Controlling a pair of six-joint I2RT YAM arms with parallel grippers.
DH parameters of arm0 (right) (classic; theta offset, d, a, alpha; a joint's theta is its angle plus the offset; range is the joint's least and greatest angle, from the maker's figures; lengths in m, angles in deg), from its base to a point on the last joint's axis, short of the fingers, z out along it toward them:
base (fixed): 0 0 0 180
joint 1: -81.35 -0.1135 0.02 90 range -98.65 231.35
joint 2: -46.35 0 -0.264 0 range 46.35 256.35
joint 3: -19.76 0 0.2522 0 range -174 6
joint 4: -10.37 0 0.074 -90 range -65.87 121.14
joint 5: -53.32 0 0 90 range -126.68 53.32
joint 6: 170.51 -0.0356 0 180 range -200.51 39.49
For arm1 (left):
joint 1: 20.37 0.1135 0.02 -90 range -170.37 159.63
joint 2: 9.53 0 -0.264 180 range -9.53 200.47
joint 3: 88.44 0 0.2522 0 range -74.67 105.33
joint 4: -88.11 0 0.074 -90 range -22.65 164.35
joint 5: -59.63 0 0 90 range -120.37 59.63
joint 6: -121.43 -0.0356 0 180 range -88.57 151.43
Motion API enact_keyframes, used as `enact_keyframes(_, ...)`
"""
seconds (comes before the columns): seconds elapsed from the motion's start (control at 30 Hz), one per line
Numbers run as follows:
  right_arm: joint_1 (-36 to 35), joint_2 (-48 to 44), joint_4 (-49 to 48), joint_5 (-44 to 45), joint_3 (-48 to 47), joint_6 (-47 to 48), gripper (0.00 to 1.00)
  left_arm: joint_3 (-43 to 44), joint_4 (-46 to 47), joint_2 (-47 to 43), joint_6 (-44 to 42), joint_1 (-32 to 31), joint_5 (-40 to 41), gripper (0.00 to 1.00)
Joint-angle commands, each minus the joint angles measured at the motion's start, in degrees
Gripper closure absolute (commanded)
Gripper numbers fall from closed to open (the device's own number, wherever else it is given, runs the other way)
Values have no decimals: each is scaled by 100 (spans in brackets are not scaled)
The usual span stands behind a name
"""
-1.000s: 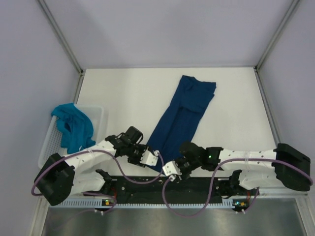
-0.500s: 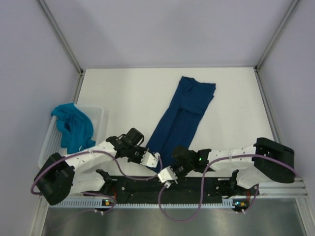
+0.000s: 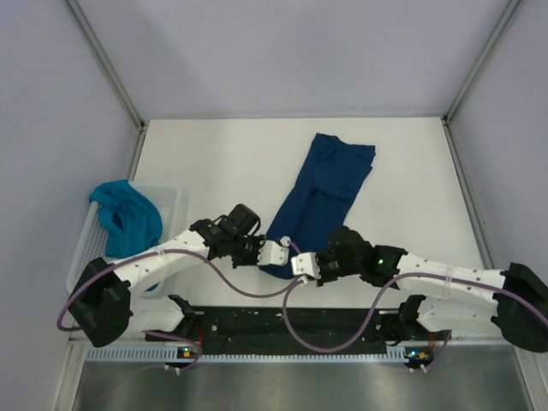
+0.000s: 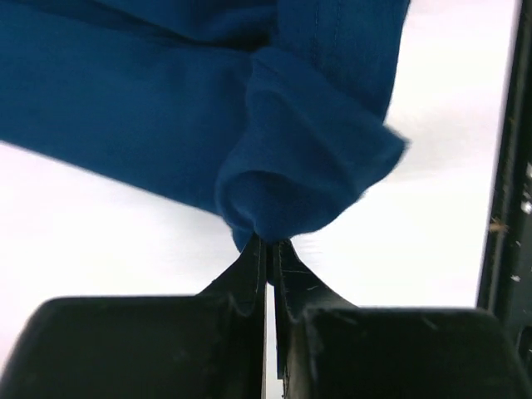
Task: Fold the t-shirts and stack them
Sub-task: Grab the bottom of the folded rectangular tshirt with both arms, then fold the folded rectangular tshirt in 1/3 of the way
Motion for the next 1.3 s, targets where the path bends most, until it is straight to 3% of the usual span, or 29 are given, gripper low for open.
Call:
enact_keyframes(0.0,878,-540,21,124,68,-419,100,1101,134,484,815,-24,193,100)
enact_keyframes(0.33,3059,-14,-1031,169,-169,-718,100,3614,354,2734,1300,265,1423,100)
enact_keyframes(0.57,3701,926,-1780,344,-353,-569,100,4934,581,3851,1415,503,1617,100)
enact_keyframes(1.0,4132,2069,-1570,757,-933,-199,100,5638,678,4995,1371,538,2030,100)
enact_keyframes(1.07,4158,2193,-1561,994,-1013,-260,95,5699,775,5074,1423,547,2100,100)
enact_keyframes(1.27,4430,2640,-1806,1609,-1355,-726,72,6033,1381,5206,1695,573,2531,63)
